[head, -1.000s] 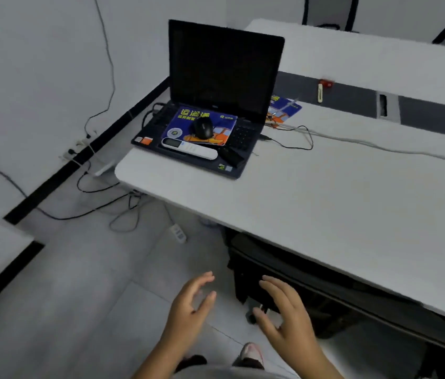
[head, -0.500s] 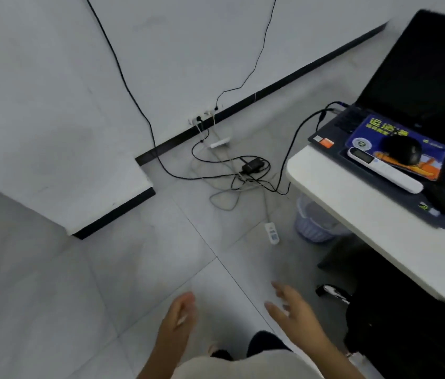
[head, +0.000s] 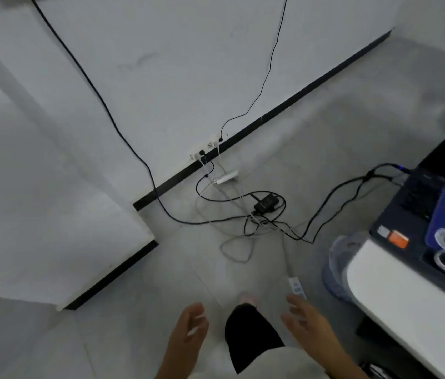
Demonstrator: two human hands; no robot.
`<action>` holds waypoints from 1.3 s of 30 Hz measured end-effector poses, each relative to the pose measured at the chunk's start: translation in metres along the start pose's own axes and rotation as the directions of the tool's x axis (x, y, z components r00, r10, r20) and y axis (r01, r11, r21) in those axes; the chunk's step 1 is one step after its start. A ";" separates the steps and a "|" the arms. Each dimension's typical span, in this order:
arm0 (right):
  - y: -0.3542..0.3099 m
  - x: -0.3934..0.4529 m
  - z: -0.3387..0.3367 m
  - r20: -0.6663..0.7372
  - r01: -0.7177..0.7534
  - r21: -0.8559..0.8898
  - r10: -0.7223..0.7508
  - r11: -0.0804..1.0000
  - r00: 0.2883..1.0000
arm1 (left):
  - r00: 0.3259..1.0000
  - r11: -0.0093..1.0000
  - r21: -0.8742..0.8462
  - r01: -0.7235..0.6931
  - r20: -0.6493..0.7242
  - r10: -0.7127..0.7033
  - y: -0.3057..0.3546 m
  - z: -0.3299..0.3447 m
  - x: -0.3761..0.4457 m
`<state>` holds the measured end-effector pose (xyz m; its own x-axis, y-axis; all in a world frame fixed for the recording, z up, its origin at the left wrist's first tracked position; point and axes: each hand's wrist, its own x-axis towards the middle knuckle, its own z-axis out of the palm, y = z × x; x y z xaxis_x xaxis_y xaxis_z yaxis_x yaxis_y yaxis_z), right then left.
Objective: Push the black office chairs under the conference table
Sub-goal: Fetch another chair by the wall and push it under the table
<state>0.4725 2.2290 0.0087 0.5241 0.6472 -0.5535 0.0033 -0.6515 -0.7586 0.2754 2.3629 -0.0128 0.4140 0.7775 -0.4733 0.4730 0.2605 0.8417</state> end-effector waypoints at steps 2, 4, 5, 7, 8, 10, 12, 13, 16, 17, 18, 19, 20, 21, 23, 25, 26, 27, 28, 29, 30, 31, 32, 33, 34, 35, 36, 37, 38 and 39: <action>-0.042 0.043 -0.016 -0.040 0.060 0.004 -0.059 0.998 0.997 | 0.998 0.997 0.039 -0.067 0.005 0.067 0.046 -0.005 0.051; -0.081 0.084 -0.033 -0.068 0.093 0.019 -0.091 0.996 0.994 | 0.993 0.992 0.041 -0.119 0.025 0.118 0.089 -0.008 0.098; -0.097 0.100 -0.040 -0.076 0.101 0.034 -0.098 0.994 0.992 | 0.989 0.989 0.042 -0.144 0.039 0.142 0.107 -0.010 0.118; -0.119 0.128 -0.052 -0.092 0.105 0.078 -0.097 0.991 0.991 | 0.989 0.991 0.031 -0.133 0.067 0.131 0.133 -0.011 0.152; -0.125 0.142 -0.057 -0.100 0.088 0.102 -0.078 0.991 0.992 | 0.992 0.994 0.021 -0.104 0.068 0.103 0.142 -0.011 0.169; -0.131 0.167 -0.062 -0.121 0.049 0.142 -0.032 0.989 0.992 | 0.998 0.999 -0.039 -0.018 0.067 0.020 0.152 -0.009 0.203; -0.136 0.198 -0.066 -0.142 -0.020 0.174 0.045 0.984 0.989 | 0.997 0.999 -0.025 0.028 0.070 -0.027 0.167 -0.007 0.246; -0.138 0.213 -0.069 -0.154 -0.058 0.179 0.086 0.982 0.984 | 0.996 0.999 -0.013 0.048 0.075 -0.047 0.173 -0.005 0.266; -0.162 0.265 -0.076 -0.221 -0.103 0.208 0.149 0.973 0.964 | 0.984 0.999 0.034 0.037 0.175 -0.043 0.205 0.005 0.337; -0.176 0.289 -0.079 -0.255 -0.087 0.215 0.142 0.973 0.956 | 0.973 0.998 0.055 0.013 0.231 -0.025 0.223 0.009 0.367; -0.191 0.311 -0.083 -0.287 -0.069 0.223 0.133 0.972 0.949 | 0.958 0.996 0.084 -0.015 0.287 -0.009 0.243 0.012 0.395; -0.211 0.331 -0.088 -0.311 -0.051 0.243 0.128 0.969 0.942 | 0.942 0.994 0.099 -0.046 0.334 0.010 0.270 0.015 0.420; -0.231 0.349 -0.094 -0.336 -0.026 0.270 0.119 0.963 0.934 | 0.925 0.991 0.103 -0.085 0.377 0.040 0.296 0.020 0.445; -0.248 0.366 -0.100 -0.356 -0.008 0.301 0.120 0.953 0.927 | 0.904 0.984 0.113 -0.141 0.419 0.081 0.320 0.027 0.470; -0.272 0.392 -0.116 -0.381 0.006 0.349 0.136 0.937 0.914 | 0.852 0.965 0.132 -0.228 0.507 0.132 0.358 0.044 0.515; -0.281 0.414 -0.130 -0.412 -0.004 0.386 0.176 0.922 0.894 | 0.814 0.950 0.135 -0.283 0.558 0.163 0.386 0.065 0.552; -0.281 0.423 -0.136 -0.433 -0.018 0.415 0.215 0.909 0.875 | 0.799 0.941 0.146 -0.305 0.578 0.169 0.395 0.077 0.569; -0.278 0.431 -0.142 -0.453 -0.036 0.448 0.262 0.893 0.852 | 0.788 0.939 0.162 -0.303 0.597 0.151 0.403 0.088 0.583; -0.275 0.439 -0.149 -0.479 -0.054 0.478 0.312 0.877 0.821 | 0.779 0.942 0.173 -0.287 0.615 0.124 0.409 0.099 0.594; -0.270 0.447 -0.157 -0.513 -0.062 0.504 0.356 0.862 0.781 | 0.769 0.944 0.188 -0.271 0.632 0.094 0.412 0.110 0.606; -0.264 0.455 -0.166 -0.548 -0.066 0.527 0.397 0.848 0.736 | 0.759 0.949 0.201 -0.242 0.649 0.056 0.413 0.120 0.617; -0.258 0.465 -0.177 -0.568 -0.073 0.552 0.439 0.830 0.696 | 0.754 0.956 0.215 -0.202 0.657 0.011 0.413 0.133 0.627; -0.254 0.476 -0.189 -0.577 -0.085 0.577 0.479 0.812 0.662 | 0.750 0.959 0.229 -0.169 0.661 -0.025 0.416 0.146 0.638; -0.251 0.490 -0.203 -0.581 -0.091 0.592 0.503 0.800 0.640 | 0.755 0.960 0.238 -0.145 0.654 -0.049 0.421 0.161 0.650; -0.248 0.508 -0.219 -0.584 -0.100 0.594 0.513 0.799 0.629 | 0.757 0.963 0.237 -0.124 0.650 -0.063 0.429 0.180 0.664; -0.246 0.530 -0.240 -0.586 -0.111 0.583 0.510 0.805 0.629 | 0.758 0.969 0.225 -0.107 0.649 -0.067 0.441 0.202 0.682; -0.246 0.551 -0.263 -0.593 -0.113 0.567 0.499 0.816 0.632 | 0.759 0.976 0.204 -0.081 0.648 -0.072 0.458 0.223 0.698; -0.247 0.573 -0.288 -0.609 -0.096 0.546 0.473 0.832 0.637 | 0.757 0.978 0.190 -0.081 0.650 -0.063 0.477 0.245 0.716; -0.251 0.595 -0.319 -0.623 -0.077 0.521 0.440 0.850 0.647 | 0.756 0.977 0.183 -0.110 0.653 -0.037 0.501 0.269 0.735; -0.257 0.615 -0.351 -0.635 -0.057 0.494 0.405 0.868 0.658 | 0.754 0.969 0.185 -0.160 0.657 -0.001 0.526 0.291 0.753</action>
<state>1.0930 2.6556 -0.0157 0.8871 -0.0892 -0.4530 -0.4476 -0.4069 -0.7963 1.0622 2.9187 -0.0015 0.8227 0.2098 -0.5283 0.5363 0.0217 0.8438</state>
